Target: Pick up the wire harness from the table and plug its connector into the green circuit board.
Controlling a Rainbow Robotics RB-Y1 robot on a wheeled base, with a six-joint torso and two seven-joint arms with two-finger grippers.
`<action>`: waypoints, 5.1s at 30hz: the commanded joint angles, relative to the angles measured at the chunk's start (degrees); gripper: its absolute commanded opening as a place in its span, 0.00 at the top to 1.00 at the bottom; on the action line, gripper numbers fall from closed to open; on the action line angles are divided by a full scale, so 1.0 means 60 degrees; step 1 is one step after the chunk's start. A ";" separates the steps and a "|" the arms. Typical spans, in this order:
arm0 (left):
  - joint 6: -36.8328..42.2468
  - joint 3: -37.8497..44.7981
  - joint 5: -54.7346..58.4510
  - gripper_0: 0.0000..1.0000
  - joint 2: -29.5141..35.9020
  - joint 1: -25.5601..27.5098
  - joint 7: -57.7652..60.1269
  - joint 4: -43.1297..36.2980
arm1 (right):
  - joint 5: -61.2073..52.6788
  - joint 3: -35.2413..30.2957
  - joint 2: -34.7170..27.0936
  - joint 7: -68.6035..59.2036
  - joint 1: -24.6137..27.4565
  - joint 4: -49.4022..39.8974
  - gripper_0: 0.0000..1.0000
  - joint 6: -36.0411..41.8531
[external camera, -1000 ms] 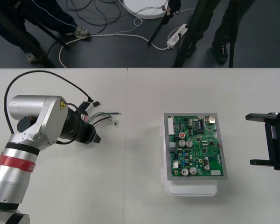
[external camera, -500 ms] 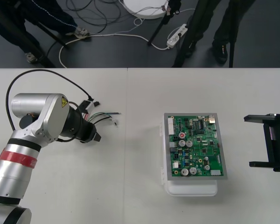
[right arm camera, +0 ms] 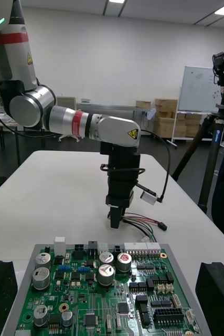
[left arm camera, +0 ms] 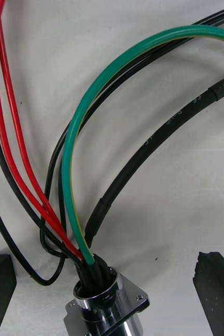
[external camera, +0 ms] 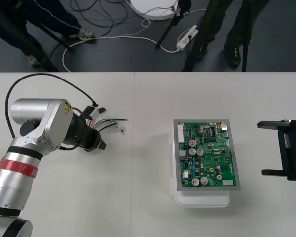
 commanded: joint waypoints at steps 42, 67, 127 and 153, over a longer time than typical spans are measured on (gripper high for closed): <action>0.0166 0.0870 0.0591 1.00 0.0414 -0.0312 -0.1789 -0.0311 | 0.0054 0.0148 -0.0383 -0.0296 -0.0316 -0.0001 0.00 0.0092; 0.0957 0.1427 0.3696 1.00 0.1219 0.0523 -0.2887 -0.2742 | -0.0064 0.0148 -0.0369 -0.0735 -0.0316 -0.0074 0.00 -0.0010; 0.2700 -0.0902 1.1504 1.00 0.4164 0.0611 -0.7414 -0.5672 | -0.0122 0.0119 -0.0383 -0.1116 -0.0316 -0.0353 0.00 -0.0084; 0.4341 -0.1386 0.9951 1.00 0.3080 0.1007 -1.0080 -0.5657 | 0.0141 -0.0027 -0.0618 -0.2903 -0.0302 -0.1363 0.00 0.0165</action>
